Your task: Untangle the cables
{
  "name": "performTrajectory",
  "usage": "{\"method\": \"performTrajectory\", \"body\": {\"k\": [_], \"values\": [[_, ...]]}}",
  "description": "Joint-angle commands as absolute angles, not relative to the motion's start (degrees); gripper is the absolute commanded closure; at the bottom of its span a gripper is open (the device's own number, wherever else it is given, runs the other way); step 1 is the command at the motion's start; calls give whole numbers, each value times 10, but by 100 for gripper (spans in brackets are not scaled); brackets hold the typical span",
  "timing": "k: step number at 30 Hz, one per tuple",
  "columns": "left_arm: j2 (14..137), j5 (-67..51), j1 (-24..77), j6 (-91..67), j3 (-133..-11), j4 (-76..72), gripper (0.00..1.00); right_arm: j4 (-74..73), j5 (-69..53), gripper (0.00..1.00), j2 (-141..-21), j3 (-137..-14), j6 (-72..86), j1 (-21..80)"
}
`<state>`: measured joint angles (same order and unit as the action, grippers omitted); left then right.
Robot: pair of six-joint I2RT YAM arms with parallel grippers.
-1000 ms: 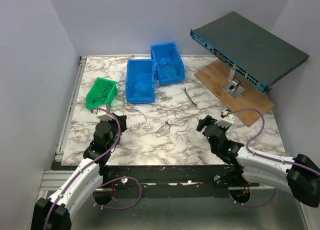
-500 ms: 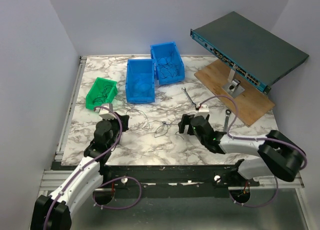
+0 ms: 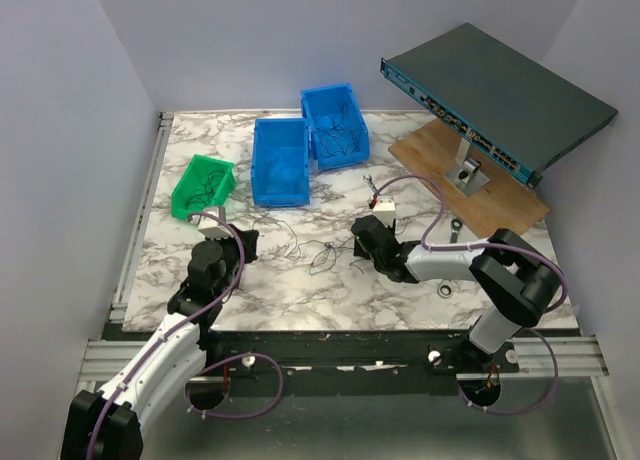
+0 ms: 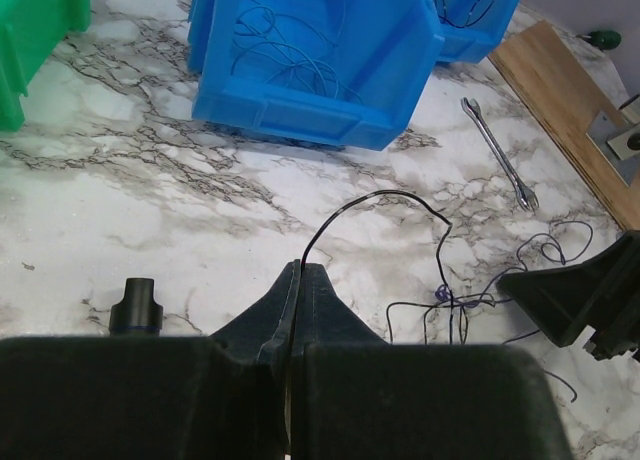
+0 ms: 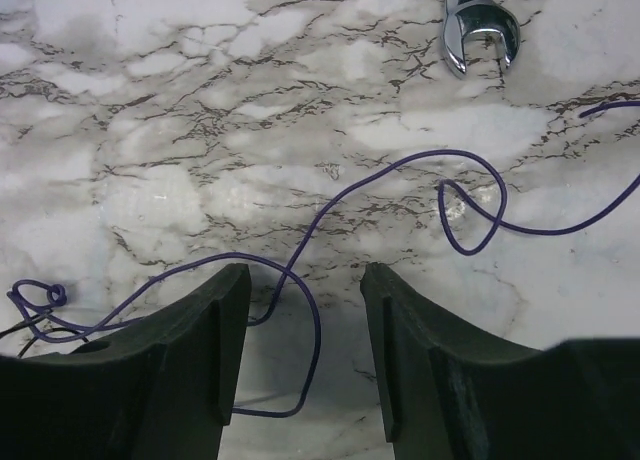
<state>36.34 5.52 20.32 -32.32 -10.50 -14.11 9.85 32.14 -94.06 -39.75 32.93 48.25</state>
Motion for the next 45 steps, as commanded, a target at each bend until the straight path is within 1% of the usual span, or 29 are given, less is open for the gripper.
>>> {"method": "performTrajectory", "body": {"k": [1,2,3,4,5,6,7,8,9,12,14,15,18,20,25,28,31,41,42,43,44,45], "values": [[366,46,201,-314,-122,-151,100,73,337,53,-954,-398,327,480],[365,44,201,-313,-124,-148,96,79,335,66,-952,-395,324,480],[364,39,201,-310,-126,-147,89,85,333,76,-947,-390,321,480],[363,37,201,-306,-126,-147,80,92,331,86,-941,-386,319,480],[361,33,201,-304,-126,-146,70,99,329,91,-935,-381,317,480],[360,29,201,-300,-126,-147,63,105,327,97,-926,-375,314,480],[360,25,201,-297,-127,-147,53,113,325,99,-917,-368,312,480],[361,20,201,-294,-127,-150,46,120,324,99,-909,-359,311,480],[363,12,202,-289,-129,-152,42,129,323,99,-900,-353,308,480],[379,-31,210,-274,-132,-177,33,139,317,99,-885,-340,300,481],[409,-64,236,-251,-137,-213,29,144,309,99,-881,-336,296,480],[438,-78,254,-236,-148,-222,28,147,305,99,-879,-334,295,480],[533,-75,323,-184,-219,-186,28,151,294,99,-876,-332,291,480],[589,-79,347,-169,-256,-172,28,154,287,99,-875,-332,288,480],[705,-106,369,-142,-337,-127,28,161,277,99,-871,-327,284,481],[764,-104,379,-131,-381,-84,30,160,275,99,-868,-326,281,481],[802,-94,388,-120,-418,-50,34,160,275,99,-867,-324,281,481],[892,-103,416,-93,-493,28,31,156,270,99,-874,-328,286,480],[902,-99,417,-91,-504,39,31,156,270,99,-874,-328,285,481],[913,-93,420,-91,-513,47,34,156,271,99,-874,-328,286,481],[920,-86,422,-91,-520,58,39,157,272,99,-874,-327,286,481],[930,-83,423,-91,-529,68,47,157,273,99,-874,-328,286,481]]}}
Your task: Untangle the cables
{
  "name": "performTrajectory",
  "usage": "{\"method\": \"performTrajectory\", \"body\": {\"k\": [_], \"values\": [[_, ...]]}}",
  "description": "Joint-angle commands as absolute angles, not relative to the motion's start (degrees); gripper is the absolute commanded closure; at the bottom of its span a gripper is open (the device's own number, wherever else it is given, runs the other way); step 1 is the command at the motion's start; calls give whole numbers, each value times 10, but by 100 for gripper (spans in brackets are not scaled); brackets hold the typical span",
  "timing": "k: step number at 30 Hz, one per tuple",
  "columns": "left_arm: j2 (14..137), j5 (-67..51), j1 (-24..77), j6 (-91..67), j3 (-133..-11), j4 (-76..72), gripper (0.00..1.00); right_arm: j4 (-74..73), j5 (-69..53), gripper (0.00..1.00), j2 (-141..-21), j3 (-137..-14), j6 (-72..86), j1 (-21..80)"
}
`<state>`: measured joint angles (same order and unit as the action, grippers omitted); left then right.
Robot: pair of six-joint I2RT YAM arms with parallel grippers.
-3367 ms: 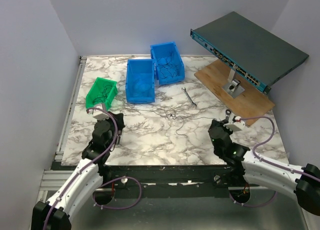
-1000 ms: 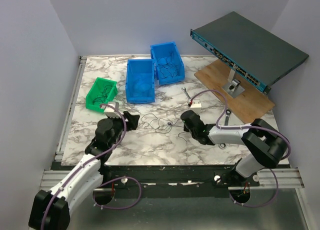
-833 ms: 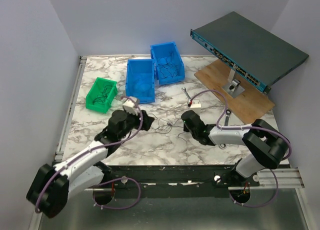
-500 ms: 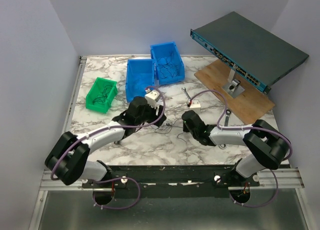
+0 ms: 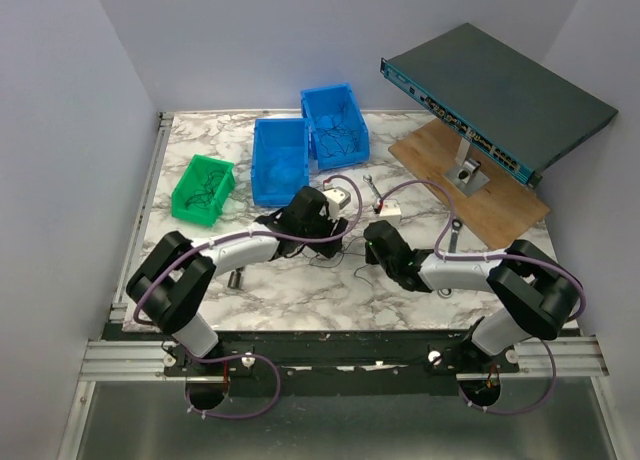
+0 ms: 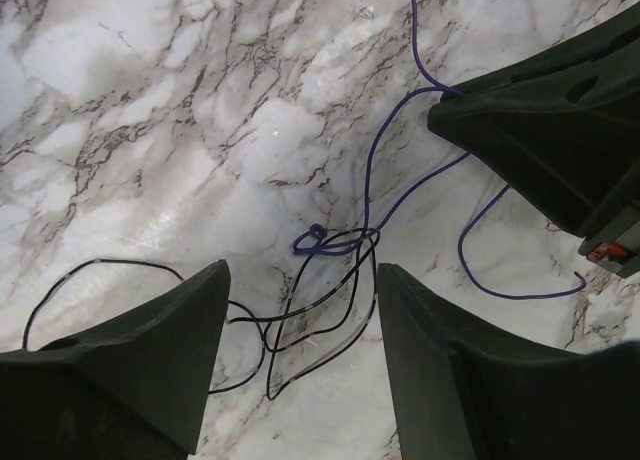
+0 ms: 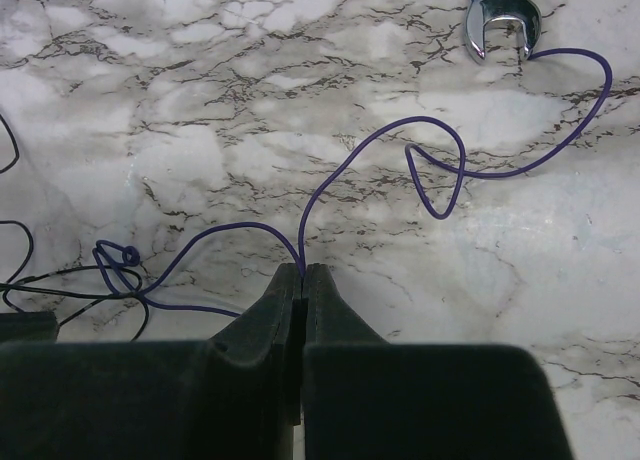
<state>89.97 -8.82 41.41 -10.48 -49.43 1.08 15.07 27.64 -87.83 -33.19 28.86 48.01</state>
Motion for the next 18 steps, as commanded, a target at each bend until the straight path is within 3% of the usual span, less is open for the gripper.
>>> {"method": "performTrajectory", "body": {"k": [1,4,10,13,18], "values": [[938,-79,423,-91,-536,77,56,156,275,99,-874,-329,286,481],[948,-72,423,-91,-552,97,99,155,283,99,-871,-327,291,481],[883,-5,419,-120,-501,58,100,118,389,99,-860,-327,342,481],[821,86,406,-152,-454,29,100,76,482,99,-839,-320,405,480],[681,156,329,-240,-345,-32,100,21,578,99,-769,-286,505,470]]}}
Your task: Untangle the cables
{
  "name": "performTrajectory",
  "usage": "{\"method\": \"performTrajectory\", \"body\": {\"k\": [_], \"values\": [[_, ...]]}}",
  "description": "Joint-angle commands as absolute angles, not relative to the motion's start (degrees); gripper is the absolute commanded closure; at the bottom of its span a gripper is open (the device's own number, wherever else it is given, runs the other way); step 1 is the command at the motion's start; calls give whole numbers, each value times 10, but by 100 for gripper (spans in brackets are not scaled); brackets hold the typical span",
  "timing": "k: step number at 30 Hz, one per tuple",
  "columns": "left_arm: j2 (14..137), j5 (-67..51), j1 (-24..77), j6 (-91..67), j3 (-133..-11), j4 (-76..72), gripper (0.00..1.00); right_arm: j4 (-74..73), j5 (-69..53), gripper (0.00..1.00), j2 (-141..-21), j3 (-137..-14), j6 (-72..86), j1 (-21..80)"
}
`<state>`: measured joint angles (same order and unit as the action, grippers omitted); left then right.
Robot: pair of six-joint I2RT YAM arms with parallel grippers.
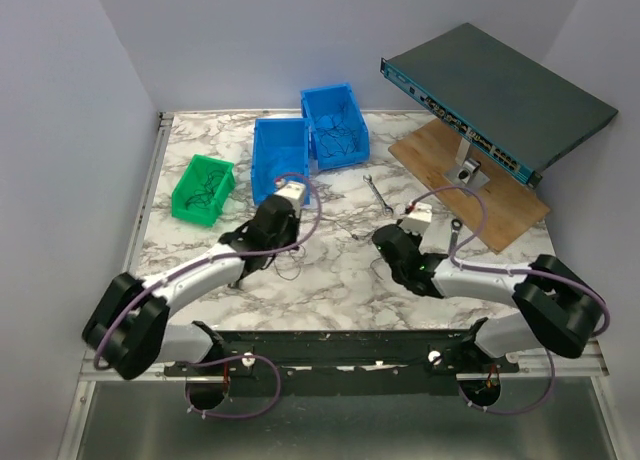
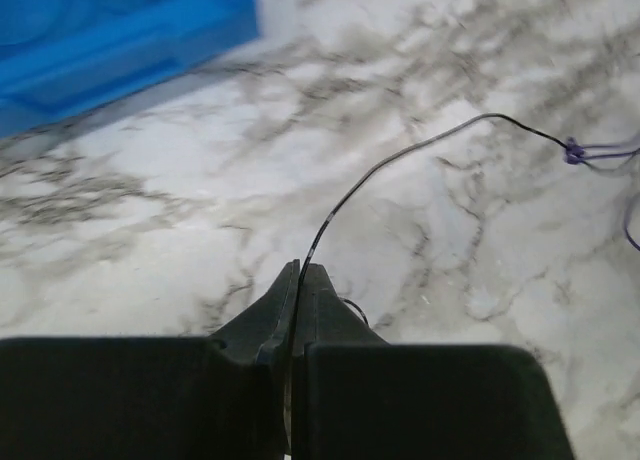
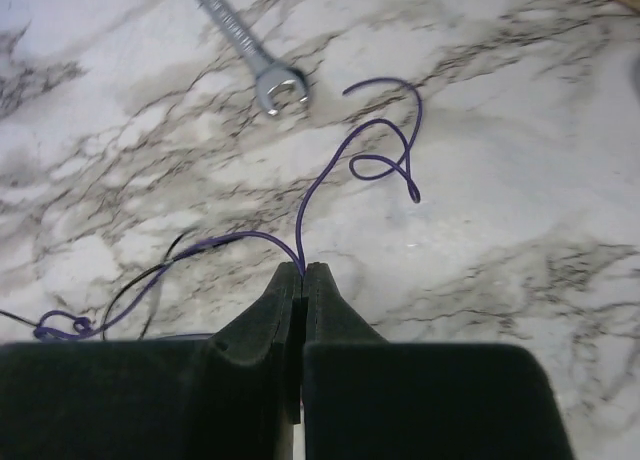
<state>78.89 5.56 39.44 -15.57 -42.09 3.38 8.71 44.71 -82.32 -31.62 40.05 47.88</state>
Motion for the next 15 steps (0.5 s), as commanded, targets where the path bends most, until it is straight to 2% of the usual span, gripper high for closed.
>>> {"method": "performTrajectory", "body": {"k": [1,4,9,12,15], "values": [[652,156,303,-259,-317,-45,100,13,590,99,-754,-277,526,465],[559,156,249,-307,-244,-86,100,5,602,99,-708,-250,558,443],[468,189,237,-321,-190,-103,100,17,585,99,-675,-228,557,430],[452,226,237,-336,-191,-77,100,18,588,99,-680,-232,553,430],[422,312,236,-379,-194,-15,100,-15,608,99,-674,-236,579,427]]}}
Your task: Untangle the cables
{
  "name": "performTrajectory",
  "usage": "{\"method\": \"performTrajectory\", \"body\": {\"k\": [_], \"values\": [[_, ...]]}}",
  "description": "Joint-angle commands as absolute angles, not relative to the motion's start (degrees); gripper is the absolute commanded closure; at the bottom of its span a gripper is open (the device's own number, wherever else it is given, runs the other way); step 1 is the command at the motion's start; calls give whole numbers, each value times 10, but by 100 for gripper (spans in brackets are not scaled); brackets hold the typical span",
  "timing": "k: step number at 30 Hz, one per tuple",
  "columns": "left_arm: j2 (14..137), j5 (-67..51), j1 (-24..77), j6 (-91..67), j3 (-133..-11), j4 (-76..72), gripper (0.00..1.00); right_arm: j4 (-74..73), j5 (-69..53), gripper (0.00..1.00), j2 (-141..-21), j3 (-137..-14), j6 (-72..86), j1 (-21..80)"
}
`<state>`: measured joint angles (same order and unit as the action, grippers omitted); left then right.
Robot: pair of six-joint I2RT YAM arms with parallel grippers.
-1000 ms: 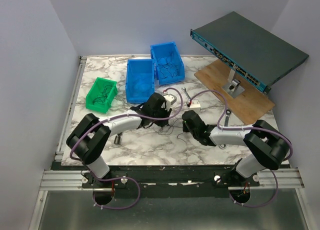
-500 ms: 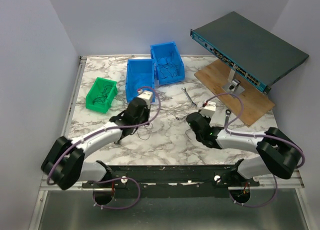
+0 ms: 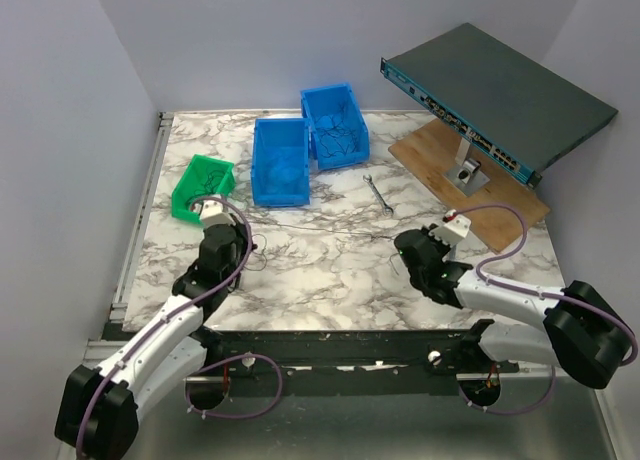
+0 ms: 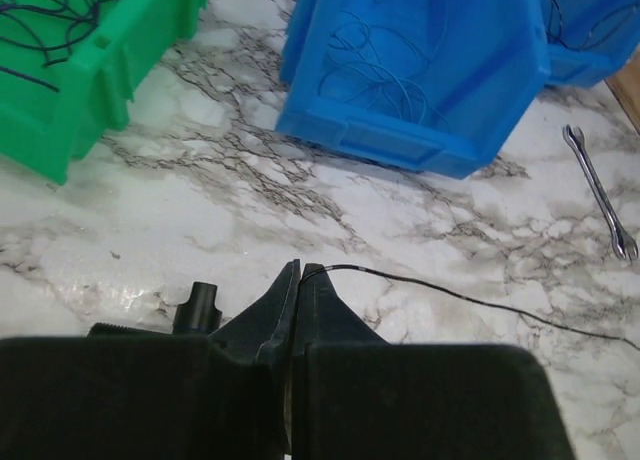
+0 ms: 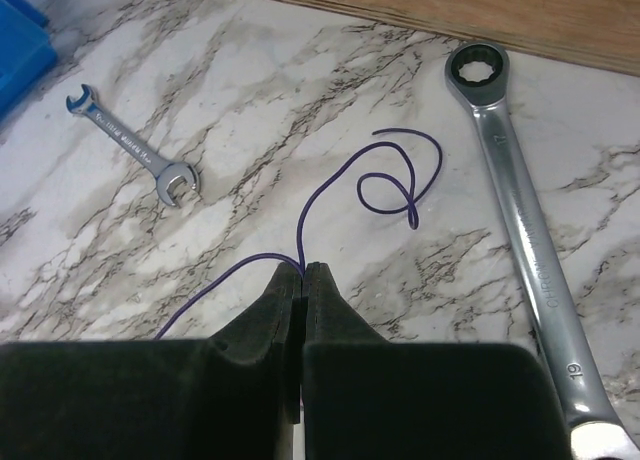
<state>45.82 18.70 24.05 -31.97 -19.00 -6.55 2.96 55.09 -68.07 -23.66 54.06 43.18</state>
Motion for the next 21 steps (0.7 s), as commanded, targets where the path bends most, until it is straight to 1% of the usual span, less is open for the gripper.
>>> {"method": "performTrajectory", "body": {"k": [1,7,10,15,21], "values": [[404,336,234,-401,-191,-2,100,-27,618,99,-667,-235,595,426],[316,406,221,-461,-150,37,100,-116,686,99,-603,-211,725,420],[304,414,221,-463,-145,36,100,-129,695,99,-562,-194,746,418],[308,314,220,-401,-126,-56,100,-46,658,99,-548,-176,653,418],[314,196,221,-331,-124,-110,100,-13,609,99,-570,-199,569,418]]}}
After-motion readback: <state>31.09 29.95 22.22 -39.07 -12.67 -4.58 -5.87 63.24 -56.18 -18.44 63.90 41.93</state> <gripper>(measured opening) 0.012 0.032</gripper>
